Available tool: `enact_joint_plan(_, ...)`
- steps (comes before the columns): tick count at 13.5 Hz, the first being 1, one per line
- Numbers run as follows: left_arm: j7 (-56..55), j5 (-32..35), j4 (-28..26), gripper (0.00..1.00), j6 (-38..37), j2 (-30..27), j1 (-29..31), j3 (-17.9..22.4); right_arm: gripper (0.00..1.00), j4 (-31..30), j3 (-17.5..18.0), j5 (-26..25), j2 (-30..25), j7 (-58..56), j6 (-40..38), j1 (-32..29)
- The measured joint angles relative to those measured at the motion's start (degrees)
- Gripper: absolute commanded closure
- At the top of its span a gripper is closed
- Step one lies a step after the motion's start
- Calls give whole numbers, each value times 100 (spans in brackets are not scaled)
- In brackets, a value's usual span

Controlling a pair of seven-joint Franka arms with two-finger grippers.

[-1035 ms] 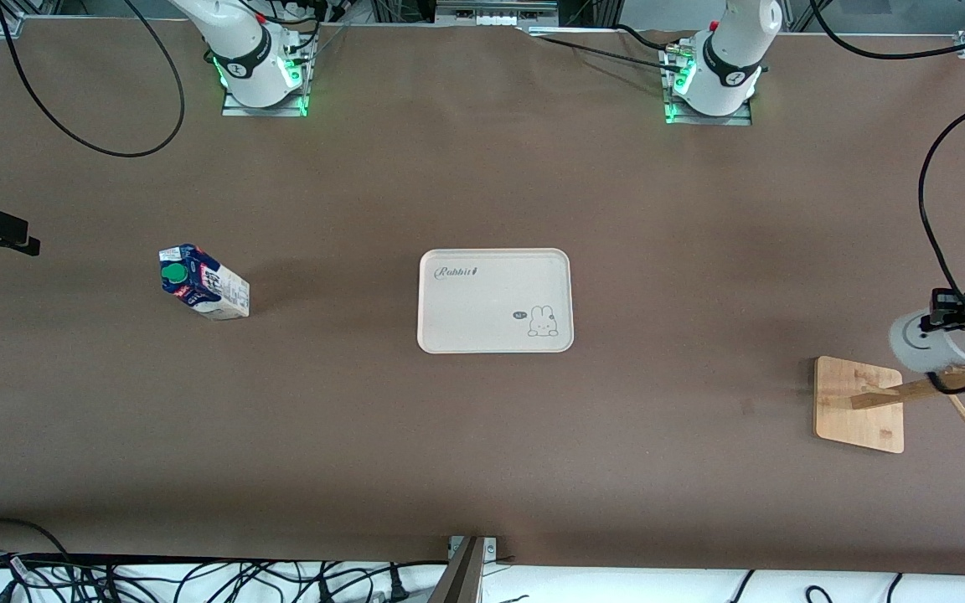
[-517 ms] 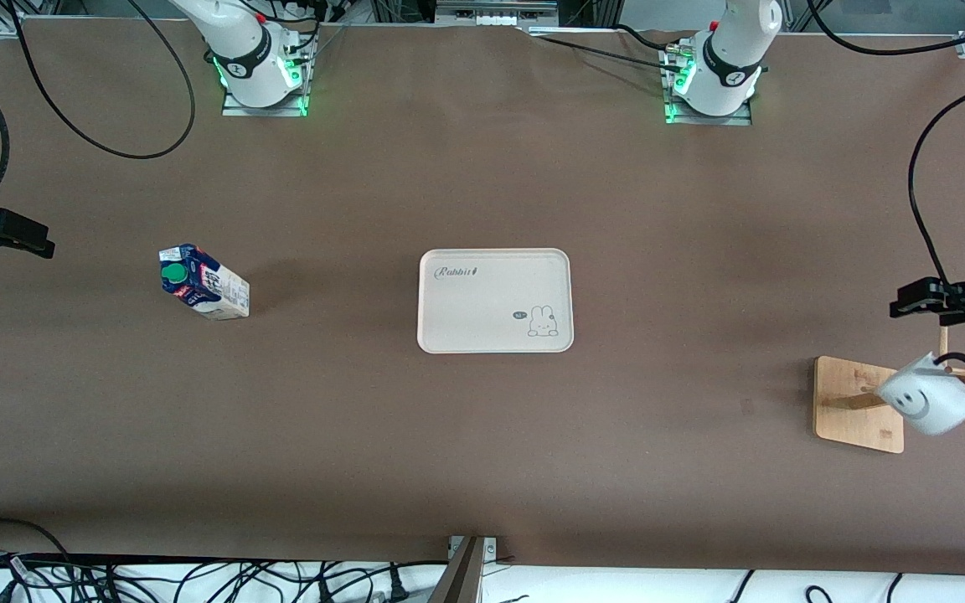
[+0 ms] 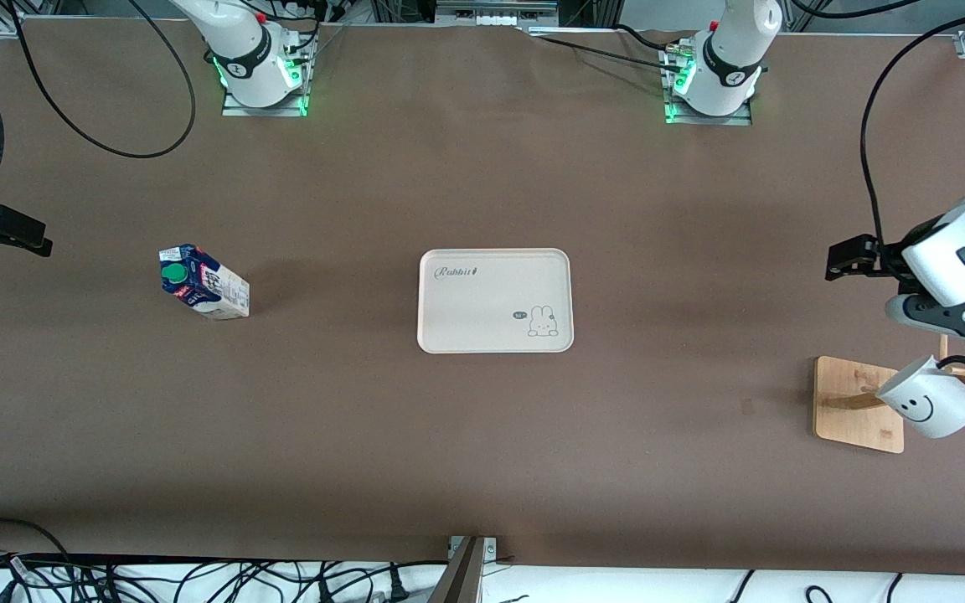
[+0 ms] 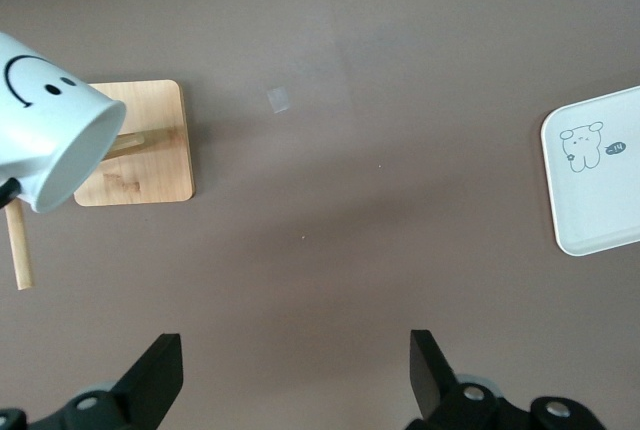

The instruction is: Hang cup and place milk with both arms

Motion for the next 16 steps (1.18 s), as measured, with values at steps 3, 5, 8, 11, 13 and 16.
enact_joint_plan(3,-172,7,-706,0,648,-445,-148,16,0,2,55,-94,-79,0,-241,6)
enact_joint_plan(5,-545,-23,-1680,0,1256,-1098,-174,174,0,3,79,-103,-117,2,-261,6)
enact_joint_plan(8,-1239,-93,-2468,0,1543,-1839,-174,334,0,13,83,-103,-153,15,-202,5)
enact_joint_plan(11,-1091,-93,-2676,0,1615,-2119,-184,384,0,45,83,-100,-164,23,20,5)
enact_joint_plan(13,-896,-93,-2703,0,1585,-2149,-184,389,0,45,86,-24,-156,23,275,5)
enact_joint_plan(16,-860,-93,-2707,0,1553,-2149,-184,388,0,43,104,30,-148,23,283,6)
